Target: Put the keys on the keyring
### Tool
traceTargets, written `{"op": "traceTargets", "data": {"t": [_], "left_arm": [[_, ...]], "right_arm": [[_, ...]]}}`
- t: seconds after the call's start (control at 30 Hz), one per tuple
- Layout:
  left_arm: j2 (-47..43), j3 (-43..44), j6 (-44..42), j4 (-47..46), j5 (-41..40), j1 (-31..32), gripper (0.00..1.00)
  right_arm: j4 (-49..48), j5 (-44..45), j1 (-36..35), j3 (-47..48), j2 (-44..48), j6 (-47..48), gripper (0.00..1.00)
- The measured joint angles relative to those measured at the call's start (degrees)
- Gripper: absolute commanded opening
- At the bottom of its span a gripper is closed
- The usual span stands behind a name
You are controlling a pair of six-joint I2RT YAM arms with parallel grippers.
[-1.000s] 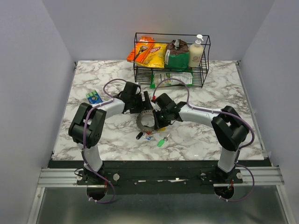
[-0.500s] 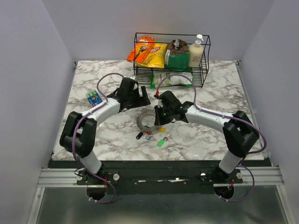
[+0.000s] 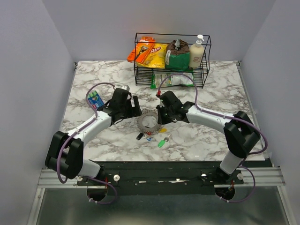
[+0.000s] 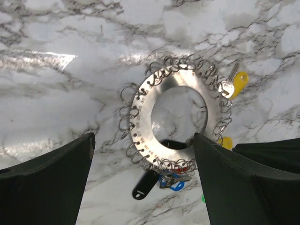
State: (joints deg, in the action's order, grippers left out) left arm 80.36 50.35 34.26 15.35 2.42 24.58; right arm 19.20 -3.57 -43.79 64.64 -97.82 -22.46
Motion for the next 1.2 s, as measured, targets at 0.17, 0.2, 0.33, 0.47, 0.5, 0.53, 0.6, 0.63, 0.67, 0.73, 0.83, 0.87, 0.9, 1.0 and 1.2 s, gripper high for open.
{"op": "traceTargets", "data": {"t": [0.17, 0.2, 0.33, 0.47, 0.5, 0.53, 0.6, 0.63, 0.67, 0.73, 0.83, 0.87, 0.9, 1.0, 1.2], "left_arm": [[-4.4, -4.3, 0.0, 0.8, -1.6, -0.4, 0.91], [-5.0, -4.9, 0.0, 0.8, -1.7, -0.5, 0.91], [-7.0, -7.9, 0.3, -0.1, -1.7, -0.6, 0.89], [-7.2, -10.5, 0.9, -1.2, -1.6, -0.6, 0.81], [-7.2, -11.0, 1.0, -1.4, -1.5, -0.6, 0.81], [-7.2, -11.6, 1.1, -1.8, -1.4, -0.6, 0.8], [-7.2, -12.5, 1.2, -2.6, -1.4, -0.6, 0.73], [-7.2, -12.9, 1.2, -3.0, -1.4, -0.6, 0.71], [-7.2, -13.4, 1.3, -3.8, -1.4, -0.6, 0.7], [-7.2, -14.4, 1.3, -5.0, -1.4, -0.6, 0.67], [-7.2, -15.9, 1.4, -7.1, -1.4, -0.6, 0.63], [-7.2, -16.5, 1.4, -7.9, -1.4, -0.6, 0.59], [-7.2, -16.7, 1.4, -8.3, -1.4, -0.6, 0.58], [-7.2, -17.6, 1.4, -10.2, -1.0, -0.6, 0.54], [-7.1, -18.0, 1.4, -12.9, -0.2, -0.6, 0.54]], "right_arm": [[0.0, 0.1, 3.1, 0.0, 0.0, 1.0, 0.1], [0.0, 0.0, 4.1, 0.0, 0.0, 1.2, 0.1], [-0.1, -0.1, 7.4, -0.2, 0.0, 1.7, 0.1], [-0.2, -0.9, 8.4, -1.0, 0.0, 1.8, 0.1], [-0.3, -1.3, 8.4, -1.3, 0.0, 1.8, 0.1], [-0.3, -1.7, 8.4, -1.5, 0.0, 1.8, 0.1], [-0.6, -2.4, 8.3, -2.0, 0.0, 1.8, 0.1], [-0.7, -2.6, 8.2, -2.2, 0.0, 1.8, 0.1], [-0.7, -2.9, 8.2, -2.4, 0.0, 1.8, 0.1], [-0.7, -3.3, 8.2, -2.5, 0.0, 1.8, 0.1], [-1.0, -3.6, 8.2, -2.6, 0.0, 1.8, 0.1], [-1.2, -3.7, 8.2, -2.6, 0.0, 1.8, 0.1], [-1.2, -3.8, 8.2, -2.6, 0.0, 1.8, 0.1], [-1.3, -4.2, 8.2, -2.6, 0.0, 1.8, 0.1], [-1.6, -5.3, 8.2, -2.6, 0.0, 2.0, 0.12]]}}
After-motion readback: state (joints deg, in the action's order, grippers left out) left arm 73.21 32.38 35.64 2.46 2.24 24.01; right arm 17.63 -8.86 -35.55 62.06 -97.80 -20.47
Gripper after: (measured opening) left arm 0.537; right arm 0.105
